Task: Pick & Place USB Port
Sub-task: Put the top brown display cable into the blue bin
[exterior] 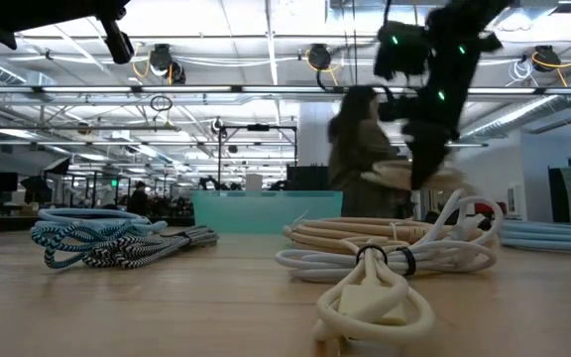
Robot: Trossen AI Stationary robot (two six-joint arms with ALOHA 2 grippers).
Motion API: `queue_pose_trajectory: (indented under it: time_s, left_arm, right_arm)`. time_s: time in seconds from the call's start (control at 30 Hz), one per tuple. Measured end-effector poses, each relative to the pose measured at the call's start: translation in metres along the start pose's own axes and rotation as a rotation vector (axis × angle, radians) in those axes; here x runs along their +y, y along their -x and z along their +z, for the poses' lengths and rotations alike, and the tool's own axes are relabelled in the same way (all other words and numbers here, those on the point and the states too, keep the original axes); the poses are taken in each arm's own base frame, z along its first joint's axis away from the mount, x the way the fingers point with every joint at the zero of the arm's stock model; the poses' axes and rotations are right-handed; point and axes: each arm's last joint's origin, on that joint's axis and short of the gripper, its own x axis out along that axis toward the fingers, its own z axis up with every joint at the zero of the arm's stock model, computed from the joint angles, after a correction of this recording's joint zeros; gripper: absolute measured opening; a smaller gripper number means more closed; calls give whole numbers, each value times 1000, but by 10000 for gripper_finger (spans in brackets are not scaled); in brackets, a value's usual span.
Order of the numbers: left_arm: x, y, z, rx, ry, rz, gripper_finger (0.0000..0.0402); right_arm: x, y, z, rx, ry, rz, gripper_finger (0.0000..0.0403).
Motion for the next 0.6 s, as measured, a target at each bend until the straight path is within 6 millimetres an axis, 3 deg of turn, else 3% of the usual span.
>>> queue_pose_trajectory:
  time_s: [0.2, 0.33, 0.43, 0.6]
  left_arm:
    - [2, -1, -1, -5, 0, 24, 21]
    - [3, -2, -1, -2, 7, 26, 21]
    - [2, -2, -1, -3, 8, 26, 21]
    - [2, -2, -1, -2, 22, 24, 21]
  right_arm:
    - [-15, 48, 62, -284, -116, 39, 30]
    - [-17, 56, 101, -457, -192, 85, 30]
    - [-18, 50, 129, -522, -262, 152, 30]
    - [-8, 7, 157, -438, -243, 190, 30]
